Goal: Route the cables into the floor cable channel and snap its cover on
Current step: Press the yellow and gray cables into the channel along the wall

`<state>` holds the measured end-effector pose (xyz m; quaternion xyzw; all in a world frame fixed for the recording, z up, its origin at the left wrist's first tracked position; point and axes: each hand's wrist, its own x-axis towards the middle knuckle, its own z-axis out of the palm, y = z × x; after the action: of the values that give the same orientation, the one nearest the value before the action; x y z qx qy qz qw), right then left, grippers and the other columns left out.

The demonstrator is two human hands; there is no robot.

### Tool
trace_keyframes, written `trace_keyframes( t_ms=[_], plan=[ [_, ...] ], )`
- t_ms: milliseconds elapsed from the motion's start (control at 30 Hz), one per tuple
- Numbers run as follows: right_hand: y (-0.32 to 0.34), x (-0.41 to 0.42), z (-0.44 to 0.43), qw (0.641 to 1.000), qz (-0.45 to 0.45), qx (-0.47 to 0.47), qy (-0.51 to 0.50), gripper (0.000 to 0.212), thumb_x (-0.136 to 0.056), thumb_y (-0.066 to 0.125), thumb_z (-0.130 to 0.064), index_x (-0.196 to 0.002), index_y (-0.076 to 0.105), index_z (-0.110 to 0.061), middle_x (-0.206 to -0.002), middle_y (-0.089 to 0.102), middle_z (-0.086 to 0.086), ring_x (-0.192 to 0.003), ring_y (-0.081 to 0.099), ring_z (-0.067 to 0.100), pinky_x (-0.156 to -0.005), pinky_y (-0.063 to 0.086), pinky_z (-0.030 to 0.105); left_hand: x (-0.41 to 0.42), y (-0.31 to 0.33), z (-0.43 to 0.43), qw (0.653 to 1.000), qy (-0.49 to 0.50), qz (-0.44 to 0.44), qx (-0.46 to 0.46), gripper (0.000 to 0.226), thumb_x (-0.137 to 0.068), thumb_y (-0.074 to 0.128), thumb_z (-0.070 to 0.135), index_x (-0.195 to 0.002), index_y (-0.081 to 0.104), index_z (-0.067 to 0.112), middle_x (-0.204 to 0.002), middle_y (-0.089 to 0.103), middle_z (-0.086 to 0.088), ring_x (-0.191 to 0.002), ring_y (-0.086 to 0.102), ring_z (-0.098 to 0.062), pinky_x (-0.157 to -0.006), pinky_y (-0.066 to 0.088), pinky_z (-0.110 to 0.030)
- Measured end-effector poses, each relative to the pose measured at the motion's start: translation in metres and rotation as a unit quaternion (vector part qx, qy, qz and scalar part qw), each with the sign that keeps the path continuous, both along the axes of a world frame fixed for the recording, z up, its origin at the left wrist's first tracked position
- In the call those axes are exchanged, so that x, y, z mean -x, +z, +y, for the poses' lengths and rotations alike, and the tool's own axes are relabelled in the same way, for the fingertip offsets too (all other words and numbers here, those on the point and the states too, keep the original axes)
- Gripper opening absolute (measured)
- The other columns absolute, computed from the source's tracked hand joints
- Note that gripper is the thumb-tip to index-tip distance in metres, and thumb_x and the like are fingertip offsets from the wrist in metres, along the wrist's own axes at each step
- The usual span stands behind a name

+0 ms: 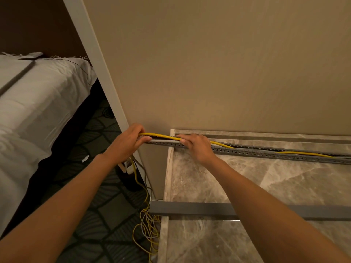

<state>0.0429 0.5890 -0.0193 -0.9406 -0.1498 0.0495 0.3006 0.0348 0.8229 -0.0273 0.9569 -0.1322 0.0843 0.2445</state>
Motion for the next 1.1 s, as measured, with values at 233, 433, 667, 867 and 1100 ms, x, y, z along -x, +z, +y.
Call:
trace_keyframes(
  t_ms=[233,433,667,867,1100],
  plan=[
    [0.002,0.0,0.0,1.0,0.013,-0.003,-0.004,0.031,-0.098,0.041,-0.024,-0.121,0.061,-0.021,-0.112,0.07,0.01,-0.105,0.06,0.028,-0.092,0.037,0.035,-0.017,0.01,0.0,0.998,-0.015,0.039,-0.042,0.02,-0.09,0.052,0.031,-0.081,0.04,0.018,-0.083,0.04,0.003,-0.066,0.043,-0.016,-0.06,0.041,-0.029],
    [0.007,-0.002,0.002,0.996,0.065,-0.046,-0.049,0.029,-0.095,0.049,-0.023,-0.12,0.063,-0.019,-0.119,0.069,0.006,-0.109,0.06,0.023,-0.098,0.039,0.035,-0.025,0.018,-0.004,0.994,0.013,0.103,0.02,0.02,-0.086,0.061,0.022,-0.075,0.045,0.017,-0.077,0.043,0.004,-0.071,0.04,-0.015,-0.055,0.032,-0.019],
    [0.009,-0.012,0.008,0.982,0.126,-0.09,-0.109,0.026,-0.091,0.052,-0.016,-0.111,0.069,-0.017,-0.083,0.062,0.002,-0.084,0.049,0.016,-0.095,0.043,0.04,-0.023,0.027,-0.013,0.992,0.005,0.113,-0.045,0.015,-0.087,0.058,0.023,-0.078,0.05,0.013,-0.084,0.049,-0.004,-0.078,0.046,-0.02,-0.064,0.038,-0.028],
    [0.009,-0.005,0.003,0.974,0.143,-0.144,-0.099,0.021,-0.091,0.05,-0.014,-0.106,0.064,-0.013,-0.1,0.068,0.009,-0.096,0.057,0.023,-0.1,0.04,0.042,-0.018,0.022,-0.03,0.99,-0.008,0.036,-0.14,0.039,-0.072,0.071,0.044,-0.089,0.057,0.012,-0.089,0.047,0.0,-0.076,0.046,-0.014,-0.063,0.037,-0.025],
    [0.009,0.001,-0.002,0.968,0.14,-0.195,-0.073,0.008,-0.088,0.057,-0.012,-0.095,0.057,-0.008,-0.103,0.07,0.014,-0.091,0.057,0.02,-0.102,0.04,0.046,-0.025,0.02,-0.027,0.993,-0.007,0.101,-0.061,0.042,-0.063,0.079,0.042,-0.077,0.048,0.018,-0.077,0.049,0.003,-0.065,0.044,-0.014,-0.052,0.034,-0.021]
  ],
)
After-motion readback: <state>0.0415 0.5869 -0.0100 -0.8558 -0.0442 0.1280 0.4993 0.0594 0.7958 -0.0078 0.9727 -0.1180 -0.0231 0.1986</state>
